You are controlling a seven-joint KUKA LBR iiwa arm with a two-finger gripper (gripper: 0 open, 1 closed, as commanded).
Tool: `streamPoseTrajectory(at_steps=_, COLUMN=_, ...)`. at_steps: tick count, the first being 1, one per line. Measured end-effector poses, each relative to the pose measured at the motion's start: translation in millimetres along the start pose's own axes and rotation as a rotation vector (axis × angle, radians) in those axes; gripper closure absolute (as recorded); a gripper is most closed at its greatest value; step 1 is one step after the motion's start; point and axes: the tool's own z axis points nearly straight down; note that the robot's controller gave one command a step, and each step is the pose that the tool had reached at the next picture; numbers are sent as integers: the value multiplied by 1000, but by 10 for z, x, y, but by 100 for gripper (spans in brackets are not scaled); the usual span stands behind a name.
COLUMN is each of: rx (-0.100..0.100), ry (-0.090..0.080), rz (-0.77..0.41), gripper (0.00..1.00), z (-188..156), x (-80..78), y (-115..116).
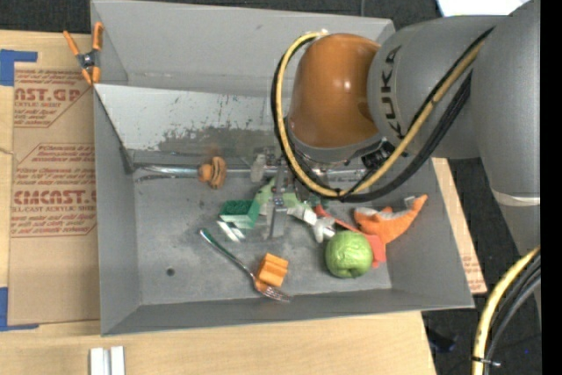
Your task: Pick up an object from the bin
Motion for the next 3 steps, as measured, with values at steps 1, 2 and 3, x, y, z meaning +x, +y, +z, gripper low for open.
streamPoseTrajectory(at_steps=1, rx=-1, ry=-7, rz=1, gripper=0, z=-37, x=-20, y=-4)
streamPoseTrajectory(at_steps=2, rx=0, ry=-4, rz=-85, gripper=0, z=777, x=-236, y=-372)
streamPoseTrajectory(at_steps=3, rx=-4, ry=-17, rz=-21, gripper=0, z=735, x=-216, y=-432)
